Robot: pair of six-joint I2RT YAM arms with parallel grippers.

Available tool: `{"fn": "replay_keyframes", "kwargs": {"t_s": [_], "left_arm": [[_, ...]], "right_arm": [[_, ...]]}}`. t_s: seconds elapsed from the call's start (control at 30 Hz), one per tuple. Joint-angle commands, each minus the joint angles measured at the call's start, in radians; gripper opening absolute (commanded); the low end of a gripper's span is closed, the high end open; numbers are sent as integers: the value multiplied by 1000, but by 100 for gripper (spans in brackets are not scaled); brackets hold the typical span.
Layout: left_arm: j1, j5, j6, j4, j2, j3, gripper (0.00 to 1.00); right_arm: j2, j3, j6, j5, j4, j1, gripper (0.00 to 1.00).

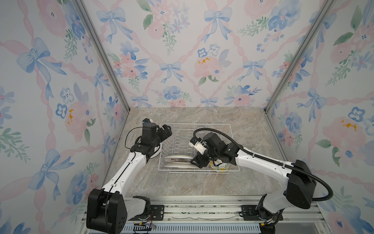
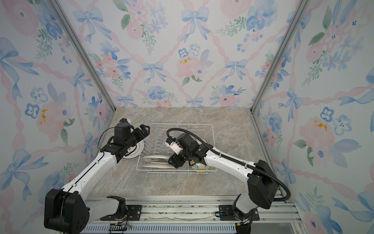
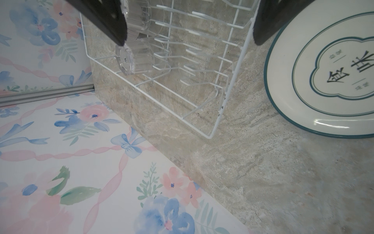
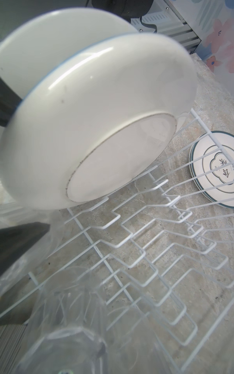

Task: Unload the mixed dishes from the dish rack
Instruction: 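Lower the right gripper onto the white plate rim in the rack and grasp it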

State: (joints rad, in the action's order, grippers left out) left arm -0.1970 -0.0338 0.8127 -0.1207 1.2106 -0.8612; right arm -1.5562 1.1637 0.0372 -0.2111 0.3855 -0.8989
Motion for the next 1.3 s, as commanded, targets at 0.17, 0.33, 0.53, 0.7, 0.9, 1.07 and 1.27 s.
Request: {"fn": "replay_keyframes", "kwargs": {"t_s": [0.17,0.33,0.53,0.7,0.9,1.07,1.27], "left_arm": [[-4,-21,9,48,-25,40,98],[-5,-33,16,68,-14,51,98],[-5,-45,26,106,-19,77,98],[-7,-64,29,123,-13,90,98],[-6,-64,28,142,-19,109,98],[-6,-67,27,154,-17,117,98],[-7,-65,26,170,-15,117,98]], "right_arm": [[-36,53,-24,65,-9,-26,64],[-27,50,-51,82,-20,-28,54],[-17,50,-68,99,-36,-32,48],[4,36,-89,111,-59,-40,44],[12,23,-117,131,-85,-66,38],[4,25,-129,141,-88,-79,36],[2,33,-156,157,-85,-91,28]]}}
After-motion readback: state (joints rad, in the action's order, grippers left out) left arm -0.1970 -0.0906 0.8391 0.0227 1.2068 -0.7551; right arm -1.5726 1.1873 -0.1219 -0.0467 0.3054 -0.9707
